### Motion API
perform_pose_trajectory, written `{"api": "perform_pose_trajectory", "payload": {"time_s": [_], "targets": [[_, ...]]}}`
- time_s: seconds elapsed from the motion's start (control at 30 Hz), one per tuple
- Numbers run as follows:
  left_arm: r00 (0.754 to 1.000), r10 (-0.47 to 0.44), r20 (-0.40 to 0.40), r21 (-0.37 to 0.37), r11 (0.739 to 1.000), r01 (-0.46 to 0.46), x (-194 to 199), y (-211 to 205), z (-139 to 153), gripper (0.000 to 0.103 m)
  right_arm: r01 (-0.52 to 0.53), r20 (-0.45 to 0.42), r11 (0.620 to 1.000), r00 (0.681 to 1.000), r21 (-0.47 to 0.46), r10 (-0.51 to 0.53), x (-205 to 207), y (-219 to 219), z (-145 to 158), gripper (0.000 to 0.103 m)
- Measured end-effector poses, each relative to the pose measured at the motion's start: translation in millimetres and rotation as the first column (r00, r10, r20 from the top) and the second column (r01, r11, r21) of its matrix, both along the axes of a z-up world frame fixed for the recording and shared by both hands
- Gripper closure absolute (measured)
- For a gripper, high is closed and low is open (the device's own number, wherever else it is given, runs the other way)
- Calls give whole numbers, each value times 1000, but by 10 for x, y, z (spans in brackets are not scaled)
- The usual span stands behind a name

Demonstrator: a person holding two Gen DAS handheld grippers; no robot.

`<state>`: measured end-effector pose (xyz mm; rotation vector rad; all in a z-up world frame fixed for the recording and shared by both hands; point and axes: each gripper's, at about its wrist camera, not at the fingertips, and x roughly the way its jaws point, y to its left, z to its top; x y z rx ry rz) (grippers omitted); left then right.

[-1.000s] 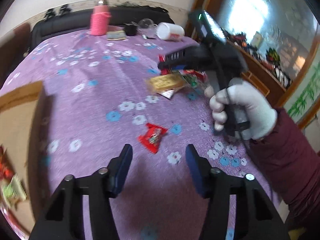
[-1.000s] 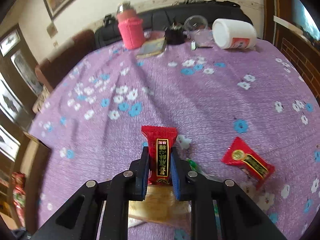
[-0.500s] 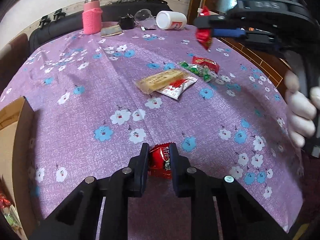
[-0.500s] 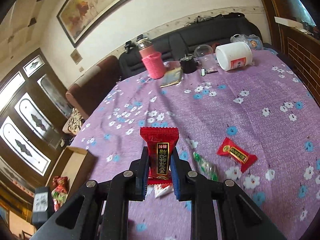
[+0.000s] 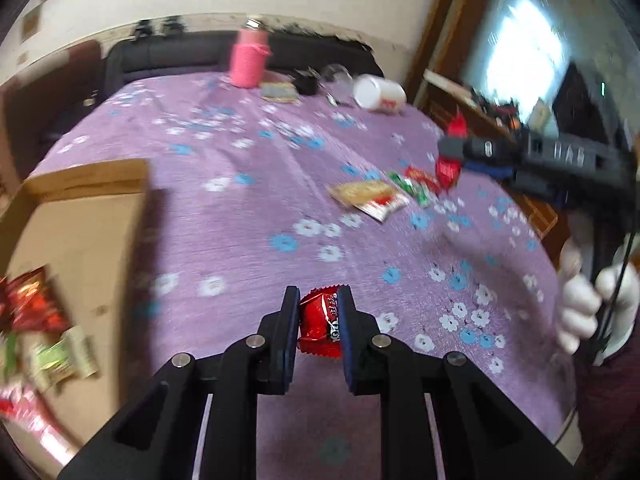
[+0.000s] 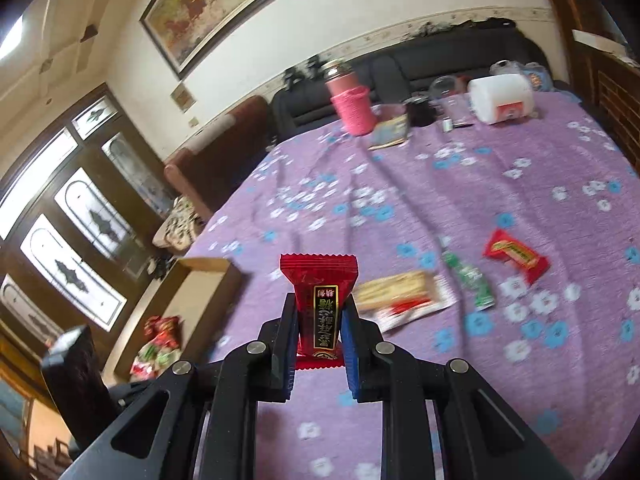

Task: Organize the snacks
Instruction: 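Carry both snacks over the cardboard box and open both tools, then move both open tools back toward the remaining snacks on the tablecloth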

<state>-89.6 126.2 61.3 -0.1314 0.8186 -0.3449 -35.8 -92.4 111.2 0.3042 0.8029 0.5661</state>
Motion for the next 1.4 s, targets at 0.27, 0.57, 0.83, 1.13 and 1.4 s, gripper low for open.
{"api": "perform_pose_trajectory", "payload": {"time_s": [0.27, 0.57, 0.83, 1.13, 1.4], "targets": [[978, 207, 27, -93, 975, -203, -364, 993, 175, 85, -158, -11, 988, 987, 0, 158, -178, 843, 70, 82], [940, 336, -48, -141, 930, -340, -511, 1672, -118, 85, -338, -92, 941, 938, -16, 335, -335, 1951, -168, 81], [924, 372, -84, -212, 900, -382, -540, 1927, -259, 65, -424, -167, 901, 899, -96, 405, -477, 2618, -539, 80], [904, 428, 14, -214, 884, -415, -737, 1994, -28, 35, -383, -147, 917, 919, -110, 366, -479, 2644, -583, 49], [789, 580, 203, 63, 796, -602, -903, 1741, 264, 13, -248, 0, 957, 968, -149, 251, -717, 2271, -363, 48]]}}
